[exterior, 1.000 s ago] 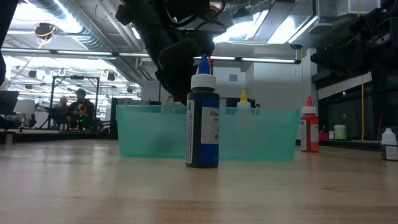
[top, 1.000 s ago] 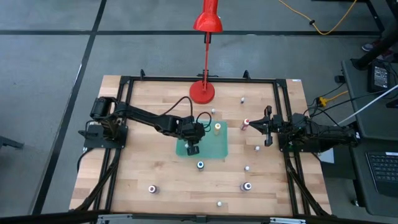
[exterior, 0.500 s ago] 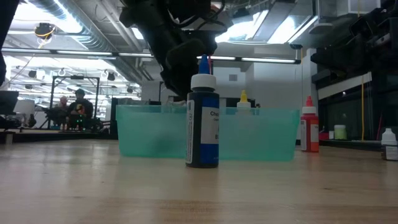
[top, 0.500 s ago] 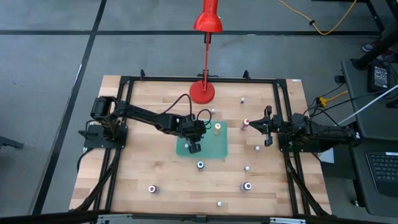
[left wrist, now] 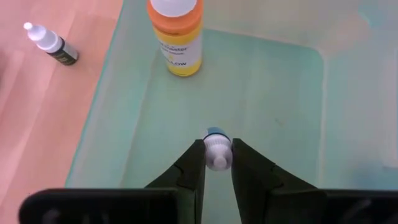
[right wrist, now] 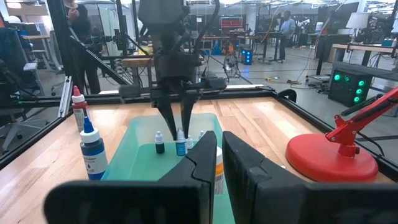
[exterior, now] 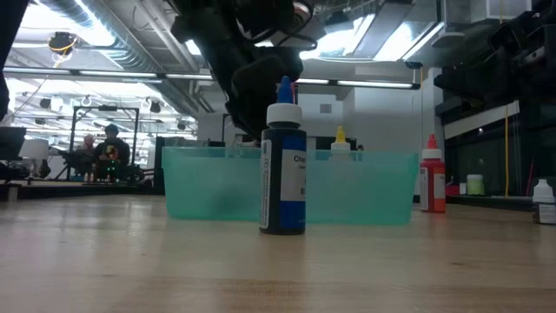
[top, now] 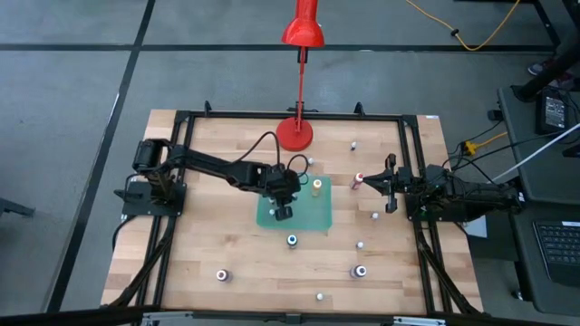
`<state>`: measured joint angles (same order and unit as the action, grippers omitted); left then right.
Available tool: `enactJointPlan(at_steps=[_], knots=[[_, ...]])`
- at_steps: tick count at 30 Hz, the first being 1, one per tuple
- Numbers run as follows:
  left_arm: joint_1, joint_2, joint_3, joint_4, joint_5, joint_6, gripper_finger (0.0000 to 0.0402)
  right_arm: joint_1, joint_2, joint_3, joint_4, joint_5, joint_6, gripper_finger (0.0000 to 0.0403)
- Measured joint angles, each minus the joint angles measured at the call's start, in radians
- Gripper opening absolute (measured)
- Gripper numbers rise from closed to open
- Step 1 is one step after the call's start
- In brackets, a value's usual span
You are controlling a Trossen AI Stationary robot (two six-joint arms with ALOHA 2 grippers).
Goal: Pick & Place food coloring
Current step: Put the small blue food coloring bottle into the green bin
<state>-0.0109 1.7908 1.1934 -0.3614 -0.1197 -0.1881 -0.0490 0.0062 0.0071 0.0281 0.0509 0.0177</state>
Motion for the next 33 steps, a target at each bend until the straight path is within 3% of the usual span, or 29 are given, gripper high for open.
enactJointPlan(at_steps=[14, 33], knots=[[0.018, 0.000, 0.000, -0.029, 0.040, 0.061, 0.0056, 0.000, 0.000, 0.000, 0.000, 0.000, 0.000, 0.0031], [-0.047, 0.002, -0.075, -0.107, 0.010, -0.034, 0.0057, 0.000, 0.000, 0.000, 0.000, 0.000, 0.000, 0.0031]])
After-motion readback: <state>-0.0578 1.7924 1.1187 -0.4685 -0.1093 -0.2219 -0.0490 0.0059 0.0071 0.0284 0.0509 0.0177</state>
